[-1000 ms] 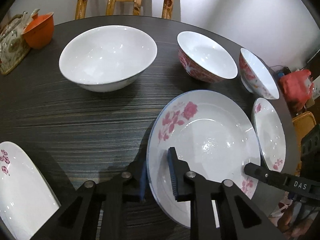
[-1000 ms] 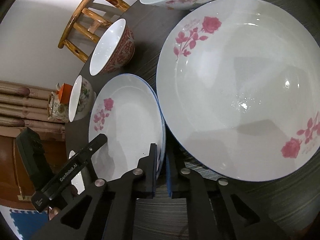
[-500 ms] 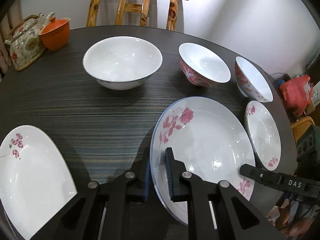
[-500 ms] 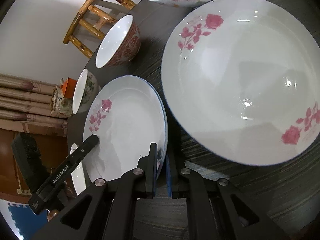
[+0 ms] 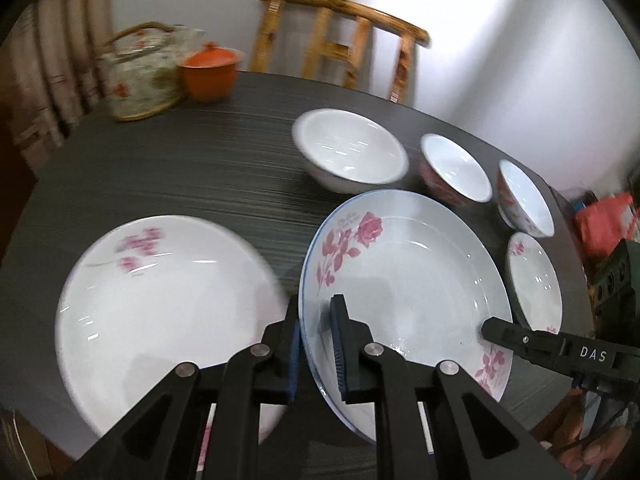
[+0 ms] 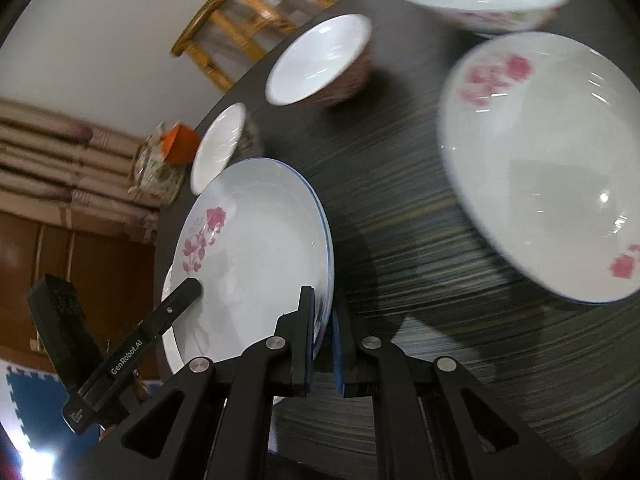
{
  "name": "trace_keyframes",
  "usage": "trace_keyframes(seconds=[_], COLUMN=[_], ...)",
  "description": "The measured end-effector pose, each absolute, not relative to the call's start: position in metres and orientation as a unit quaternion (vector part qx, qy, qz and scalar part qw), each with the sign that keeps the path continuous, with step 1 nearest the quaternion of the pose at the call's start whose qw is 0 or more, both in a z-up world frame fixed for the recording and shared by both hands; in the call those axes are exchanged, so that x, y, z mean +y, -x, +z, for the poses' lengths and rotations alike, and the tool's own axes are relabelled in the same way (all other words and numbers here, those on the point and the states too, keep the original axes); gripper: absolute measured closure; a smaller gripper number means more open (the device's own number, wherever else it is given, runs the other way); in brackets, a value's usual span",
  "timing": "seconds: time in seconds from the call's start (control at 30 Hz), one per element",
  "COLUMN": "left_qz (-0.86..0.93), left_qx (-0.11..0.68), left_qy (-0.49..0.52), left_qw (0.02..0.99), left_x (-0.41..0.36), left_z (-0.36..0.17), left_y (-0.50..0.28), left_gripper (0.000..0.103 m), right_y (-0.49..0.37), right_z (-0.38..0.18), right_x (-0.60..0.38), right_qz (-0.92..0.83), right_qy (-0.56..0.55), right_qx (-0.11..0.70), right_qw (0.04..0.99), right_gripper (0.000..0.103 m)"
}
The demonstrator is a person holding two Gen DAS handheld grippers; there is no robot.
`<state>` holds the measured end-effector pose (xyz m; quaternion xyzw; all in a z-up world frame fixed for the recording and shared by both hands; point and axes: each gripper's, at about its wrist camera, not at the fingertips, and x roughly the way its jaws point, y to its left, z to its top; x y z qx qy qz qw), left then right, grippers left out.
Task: Organize plates and bowls
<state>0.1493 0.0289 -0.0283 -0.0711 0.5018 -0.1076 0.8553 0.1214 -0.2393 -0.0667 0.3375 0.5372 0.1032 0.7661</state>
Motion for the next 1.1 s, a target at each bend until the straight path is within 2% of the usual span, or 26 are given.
trace_keyframes(seconds=[0.47, 0.8, 1.1], left_qz=[-0.007, 0.010, 0.008], left_qx=[0.501, 0.509, 0.508], left_qy=[0.120, 0.130, 0.117], left_qw=[0.857, 0.851, 0.854], left_x=[0.163, 0.188, 0.183], left_z=[-0.034, -0.057, -0.058], left_y=[-0.118, -0.115, -0.116], left_gripper=[0.088, 0.088, 0.086], right_y=[-0.152, -0.169, -0.173], right_z=[-0.064, -0.073, -0.074], right_x=[-0.095, -0.050, -0.043], right_qz=[0.185, 0.186, 0.183], right_qy=[-0.262, -0.204, -0.181], right_qx=[0.572, 0.592, 0.587], right_qw=[0.755, 0.757, 0.767], right_gripper=[0.094, 0.094, 0.094])
